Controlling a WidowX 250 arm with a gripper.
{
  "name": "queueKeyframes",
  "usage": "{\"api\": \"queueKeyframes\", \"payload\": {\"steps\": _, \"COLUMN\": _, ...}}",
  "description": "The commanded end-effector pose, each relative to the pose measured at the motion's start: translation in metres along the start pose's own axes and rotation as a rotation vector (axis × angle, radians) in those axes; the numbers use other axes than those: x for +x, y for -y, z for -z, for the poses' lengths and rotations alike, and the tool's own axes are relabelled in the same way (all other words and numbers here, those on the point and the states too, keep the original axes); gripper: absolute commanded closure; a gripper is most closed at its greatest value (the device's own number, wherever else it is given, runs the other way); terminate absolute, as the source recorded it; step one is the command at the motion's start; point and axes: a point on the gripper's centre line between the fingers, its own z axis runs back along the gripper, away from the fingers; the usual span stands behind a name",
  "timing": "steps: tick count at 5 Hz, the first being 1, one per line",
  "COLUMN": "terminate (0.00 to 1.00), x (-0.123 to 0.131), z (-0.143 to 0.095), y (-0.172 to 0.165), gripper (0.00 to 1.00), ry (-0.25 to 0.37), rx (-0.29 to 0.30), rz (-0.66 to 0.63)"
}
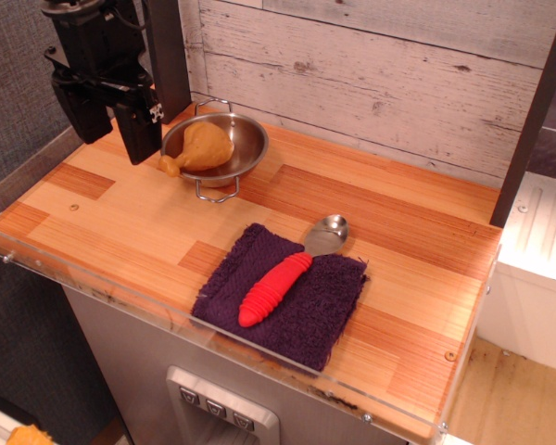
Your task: Move the red spoon to the left corner of the table
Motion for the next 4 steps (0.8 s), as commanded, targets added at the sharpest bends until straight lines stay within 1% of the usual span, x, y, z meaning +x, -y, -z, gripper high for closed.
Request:
{"api": "queueKeyframes", "payload": {"steps": 1, "terminate": 0.0, "x": 0.0, "z": 0.0, "y": 0.0, "gripper": 0.0, "ry": 0.0, "rx": 0.0, "rz": 0.0}}
{"api": "queueKeyframes", "payload": {"steps": 2, "terminate": 0.0, "x": -0.006, "z": 0.005, "y": 0.028, "gripper": 0.0, "ry": -0.001, "rx": -0.021, "rz": 0.059}}
{"api": "queueKeyframes", "payload": {"steps": 3, "terminate": 0.0, "x": -0.017, "z": 0.01, "y": 0.057, "gripper": 0.0, "ry": -0.012, "rx": -0.022, "rz": 0.095}}
{"api": "queueKeyframes", "payload": {"steps": 4, "terminate": 0.0, "x": -0.02, "z": 0.026, "y": 0.075, "gripper": 0.0, "ry": -0.038, "rx": 0.001, "rz": 0.104}}
